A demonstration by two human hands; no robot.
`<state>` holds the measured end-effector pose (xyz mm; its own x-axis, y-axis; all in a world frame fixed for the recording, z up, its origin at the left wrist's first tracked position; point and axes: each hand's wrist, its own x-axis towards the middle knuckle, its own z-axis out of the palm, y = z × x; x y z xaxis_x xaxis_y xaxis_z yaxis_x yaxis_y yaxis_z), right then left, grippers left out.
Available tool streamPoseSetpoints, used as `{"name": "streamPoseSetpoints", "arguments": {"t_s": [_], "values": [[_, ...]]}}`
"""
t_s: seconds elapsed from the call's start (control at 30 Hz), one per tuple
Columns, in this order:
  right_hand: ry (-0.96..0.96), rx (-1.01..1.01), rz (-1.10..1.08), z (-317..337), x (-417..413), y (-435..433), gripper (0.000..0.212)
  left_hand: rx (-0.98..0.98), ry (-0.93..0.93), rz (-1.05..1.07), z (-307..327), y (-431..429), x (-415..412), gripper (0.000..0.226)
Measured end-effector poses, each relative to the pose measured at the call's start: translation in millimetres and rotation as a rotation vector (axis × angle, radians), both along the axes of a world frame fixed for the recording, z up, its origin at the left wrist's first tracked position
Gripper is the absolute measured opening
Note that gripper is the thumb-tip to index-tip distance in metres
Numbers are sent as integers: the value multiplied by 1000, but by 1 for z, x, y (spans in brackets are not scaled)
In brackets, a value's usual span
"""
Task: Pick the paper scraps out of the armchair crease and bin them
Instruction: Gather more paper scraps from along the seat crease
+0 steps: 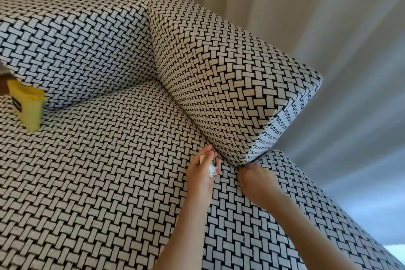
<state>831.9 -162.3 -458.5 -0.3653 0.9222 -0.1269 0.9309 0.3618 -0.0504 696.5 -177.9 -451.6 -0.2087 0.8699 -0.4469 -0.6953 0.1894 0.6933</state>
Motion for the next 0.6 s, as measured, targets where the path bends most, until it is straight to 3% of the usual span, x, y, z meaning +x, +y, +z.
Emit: {"name": "streamPoseSetpoints", "arguments": {"t_s": [0.07,0.17,0.23,0.43,0.5,0.6], "values": [[5,93,67,1,-16,-11,11,5,7,15,2,1,-1,14],[236,116,21,-21,-23,-17,57,-25,4,71,3,0,2,14],[392,26,37,-25,-30,-11,73,-33,-18,94,3,-1,1,15],[541,-452,-193,-13,-58,33,79,-44,-100,163,3,1,-5,16],[674,-607,-295,-8,-65,45,80,-31,-92,224,3,9,-20,16],[746,-670,-393,-4,-75,55,68,-5,-30,288,1,20,-51,14]]}}
